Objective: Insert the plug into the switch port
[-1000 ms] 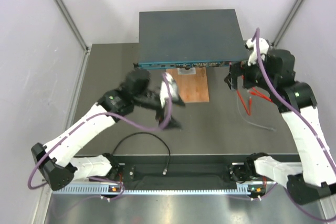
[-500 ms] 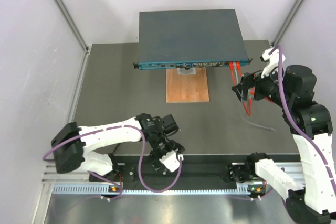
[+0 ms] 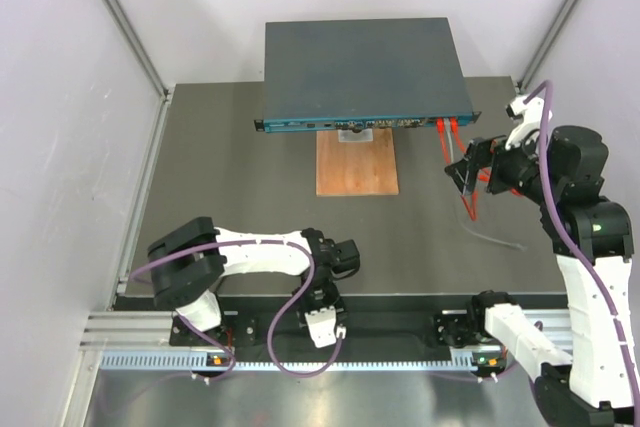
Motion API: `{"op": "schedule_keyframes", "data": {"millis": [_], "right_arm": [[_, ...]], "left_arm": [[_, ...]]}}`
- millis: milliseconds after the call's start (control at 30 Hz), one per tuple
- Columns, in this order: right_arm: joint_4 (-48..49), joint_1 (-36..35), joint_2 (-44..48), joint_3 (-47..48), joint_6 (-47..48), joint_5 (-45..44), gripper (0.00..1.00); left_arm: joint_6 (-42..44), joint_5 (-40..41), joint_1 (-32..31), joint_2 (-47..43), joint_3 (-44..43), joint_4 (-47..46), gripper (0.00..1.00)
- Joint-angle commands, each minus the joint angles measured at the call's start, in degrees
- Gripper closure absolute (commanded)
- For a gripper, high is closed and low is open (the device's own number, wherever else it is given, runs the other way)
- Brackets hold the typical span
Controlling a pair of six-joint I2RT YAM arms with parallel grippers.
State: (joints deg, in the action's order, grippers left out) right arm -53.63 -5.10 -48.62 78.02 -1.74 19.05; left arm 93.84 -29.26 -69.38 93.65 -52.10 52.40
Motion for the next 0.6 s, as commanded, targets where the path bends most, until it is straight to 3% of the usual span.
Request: {"op": "schedule_keyframes", "data": {"millis": [0,100,233,267,333,367,500,567], "right_arm": [[-0.1,1.0,0.7,0.2,-0.7,1.2,0.00],[-0.2,1.3,0.9,-0.1,-0.5,1.3,0.00],[0.1,1.2,0.9,-0.2,0.0,1.3,0.00],[0.4,1.2,0.9,-0.4,0.1,1.3,0.00],[0.8,1.2,0.7,-0.6,0.0,1.3,0.00],[1.1,1.2,0.7,-0.8,0.1,1.3,0.00],[2.3,1.2,0.5,-0.3,0.5,0.8,0.00],[3.0,1.3,0.4,0.1,1.2,0.6,0.00]], "left_arm": [[7.1,3.7,-1.0,2.5,-2.7,2.4,0.42],[7.2,5.2,-1.1,3.6,-3.8,3.0,0.51],[6.4,4.9,-1.1,2.6,-6.3,6.3,0.70],[5.6,4.6,-1.1,2.4,-7.6,7.0,0.81],[3.4,4.1,-0.8,1.8,-8.5,7.7,0.88],[2.5,4.1,-0.8,1.5,-8.5,7.5,0.99],[-7.0,2.4,0.3,-1.8,-9.6,2.0,1.00],[-21.0,3.4,0.8,-4.0,-13.4,-4.4,1.00]]}}
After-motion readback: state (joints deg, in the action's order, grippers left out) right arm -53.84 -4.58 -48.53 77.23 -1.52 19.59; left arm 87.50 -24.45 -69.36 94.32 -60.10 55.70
